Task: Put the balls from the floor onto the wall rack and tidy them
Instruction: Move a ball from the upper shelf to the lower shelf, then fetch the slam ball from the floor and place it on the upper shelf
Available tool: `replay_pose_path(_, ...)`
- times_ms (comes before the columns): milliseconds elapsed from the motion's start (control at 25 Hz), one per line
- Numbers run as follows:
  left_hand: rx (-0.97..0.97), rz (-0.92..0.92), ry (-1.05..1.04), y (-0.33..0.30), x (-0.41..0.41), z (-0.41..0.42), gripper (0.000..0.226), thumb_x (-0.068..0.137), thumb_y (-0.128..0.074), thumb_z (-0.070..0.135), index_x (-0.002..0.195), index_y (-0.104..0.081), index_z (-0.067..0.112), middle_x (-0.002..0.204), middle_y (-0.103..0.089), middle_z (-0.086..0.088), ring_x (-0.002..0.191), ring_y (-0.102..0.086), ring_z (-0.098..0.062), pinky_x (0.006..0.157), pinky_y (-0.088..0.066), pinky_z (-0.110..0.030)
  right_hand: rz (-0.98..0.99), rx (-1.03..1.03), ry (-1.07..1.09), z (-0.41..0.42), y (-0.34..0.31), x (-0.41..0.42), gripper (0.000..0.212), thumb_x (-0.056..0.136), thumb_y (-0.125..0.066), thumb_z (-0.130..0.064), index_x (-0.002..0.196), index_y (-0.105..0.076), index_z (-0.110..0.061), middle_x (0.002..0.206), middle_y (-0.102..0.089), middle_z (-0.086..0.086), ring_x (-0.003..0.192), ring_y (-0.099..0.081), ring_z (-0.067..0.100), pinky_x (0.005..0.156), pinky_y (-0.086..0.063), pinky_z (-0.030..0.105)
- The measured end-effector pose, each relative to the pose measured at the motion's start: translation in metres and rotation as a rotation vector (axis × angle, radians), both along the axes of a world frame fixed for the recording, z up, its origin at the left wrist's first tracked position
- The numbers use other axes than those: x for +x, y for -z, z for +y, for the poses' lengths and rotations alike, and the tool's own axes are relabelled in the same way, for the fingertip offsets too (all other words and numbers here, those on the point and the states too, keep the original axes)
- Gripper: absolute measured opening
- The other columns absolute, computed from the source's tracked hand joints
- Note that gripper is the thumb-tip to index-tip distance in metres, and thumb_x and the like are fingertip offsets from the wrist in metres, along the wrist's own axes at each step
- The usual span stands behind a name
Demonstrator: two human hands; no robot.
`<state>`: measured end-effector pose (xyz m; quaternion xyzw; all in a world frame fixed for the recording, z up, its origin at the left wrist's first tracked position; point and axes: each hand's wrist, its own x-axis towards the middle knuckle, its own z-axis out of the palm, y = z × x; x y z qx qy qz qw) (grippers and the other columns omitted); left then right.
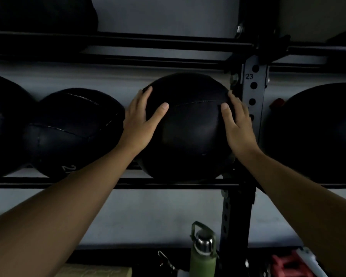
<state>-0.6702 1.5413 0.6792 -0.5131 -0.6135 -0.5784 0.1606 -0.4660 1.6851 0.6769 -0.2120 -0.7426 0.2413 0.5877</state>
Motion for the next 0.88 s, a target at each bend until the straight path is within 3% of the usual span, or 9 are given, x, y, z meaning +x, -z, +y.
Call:
replay_pose_path(120, -0.044, 0.041, 0.056, 0.041, -0.002, -0.021, 0.08, 0.099, -0.052, 0.063, 0.167, -0.014, 0.043, 0.179, -0.005, 0.003, 0.165, -0.003, -0.023, 0.131, -0.012, -0.052, -0.032, -0.104, 0.092, -0.028, 0.043, 0.017, 0.059, 0.105, -0.047, -0.052, 0.16, -0.031, -0.042, 0.165, -0.035, -0.003, 0.146, -0.041, 0.016, 0.12, -0.034, 0.04)
replay_pose_path(280, -0.206, 0.088, 0.148, 0.136, 0.001, -0.053, 0.087, 0.097, -0.07, 0.038, 0.167, -0.02, 0.033, 0.178, -0.008, -0.004, 0.163, -0.012, -0.021, 0.121, -0.017, -0.022, -0.154, -0.278, 0.246, -0.08, 0.144, 0.044, 0.037, 0.102, -0.061, -0.024, 0.139, -0.062, -0.022, 0.124, -0.069, 0.006, 0.091, -0.067, 0.004, 0.08, -0.047, 0.009)
replay_pose_path(400, -0.507, 0.15, 0.323, 0.231, 0.022, -0.081, 0.059, 0.097, -0.072, 0.027, 0.151, -0.054, 0.015, 0.157, -0.052, -0.011, 0.146, -0.046, -0.026, 0.113, -0.033, -0.026, -0.362, -0.484, 0.33, -0.14, 0.247, 0.077, 0.025, 0.099, -0.061, -0.011, 0.118, -0.076, -0.011, 0.104, -0.075, 0.009, 0.099, -0.073, 0.029, 0.081, -0.056, 0.029)
replay_pose_path(480, -0.746, 0.167, 0.484, 0.297, 0.047, -0.103, 0.039, 0.096, -0.073, 0.019, 0.133, -0.069, 0.008, 0.135, -0.069, -0.012, 0.126, -0.064, -0.026, 0.102, -0.044, -0.028, -0.568, -0.65, 0.365, -0.188, 0.31, 0.105, 0.026, 0.099, -0.059, -0.009, 0.117, -0.077, -0.007, 0.108, -0.077, 0.012, 0.097, -0.074, 0.027, 0.069, -0.052, 0.02)
replay_pose_path(600, -1.107, 0.112, 0.645, 0.384, 0.086, -0.146, 0.025, 0.098, -0.072, 0.017, 0.121, -0.075, 0.009, 0.117, -0.076, -0.009, 0.109, -0.067, -0.018, 0.091, -0.049, -0.023, -0.701, -0.962, 0.379, -0.263, 0.387, 0.15, 0.031, 0.103, -0.051, -0.017, 0.12, -0.072, -0.004, 0.118, -0.074, 0.022, 0.077, -0.077, 0.006, 0.072, -0.054, 0.023)
replay_pose_path(680, -1.354, 0.149, 0.724, 0.439, 0.117, -0.18, 0.025, 0.099, -0.071, 0.02, 0.12, -0.074, 0.008, 0.117, -0.077, -0.009, 0.109, -0.068, -0.018, 0.089, -0.048, -0.02, -0.834, -1.163, 0.334, -0.324, 0.44, 0.187, 0.028, 0.103, -0.049, -0.019, 0.114, -0.073, -0.009, 0.117, -0.075, 0.02, 0.087, -0.077, 0.02, 0.089, -0.061, 0.042)
replay_pose_path(760, -1.582, 0.249, 0.775, 0.487, 0.146, -0.218, 0.03, 0.099, -0.07, 0.028, 0.123, -0.073, 0.01, 0.124, -0.077, -0.009, 0.116, -0.069, -0.021, 0.099, -0.05, -0.026, -1.02, -1.291, 0.295, -0.394, 0.494, 0.222, 0.031, 0.105, -0.047, -0.016, 0.124, -0.069, -0.007, 0.125, -0.071, 0.019, 0.108, -0.069, 0.033, 0.098, -0.056, 0.046)
replay_pose_path(800, -1.682, 0.319, 0.799, 0.505, 0.161, -0.238, 0.033, 0.1, -0.068, 0.033, 0.126, -0.072, 0.013, 0.126, -0.076, -0.008, 0.119, -0.069, -0.022, 0.104, -0.051, -0.03, -1.079, -1.318, 0.313, -0.432, 0.518, 0.24, 0.03, 0.105, -0.047, -0.015, 0.122, -0.069, -0.004, 0.122, -0.07, 0.018, 0.11, -0.067, 0.034, 0.094, -0.055, 0.042)
replay_pose_path(880, -1.824, 0.478, 0.846, 0.534, 0.191, -0.277, 0.041, 0.102, -0.063, 0.042, 0.134, -0.068, 0.017, 0.133, -0.072, -0.006, 0.122, -0.067, -0.022, 0.107, -0.051, -0.034, -0.914, -1.515, 0.416, -0.507, 0.549, 0.265, 0.027, 0.102, -0.047, -0.017, 0.1, -0.066, 0.001, 0.093, -0.062, 0.018, 0.087, -0.06, 0.036, 0.075, -0.045, 0.037)
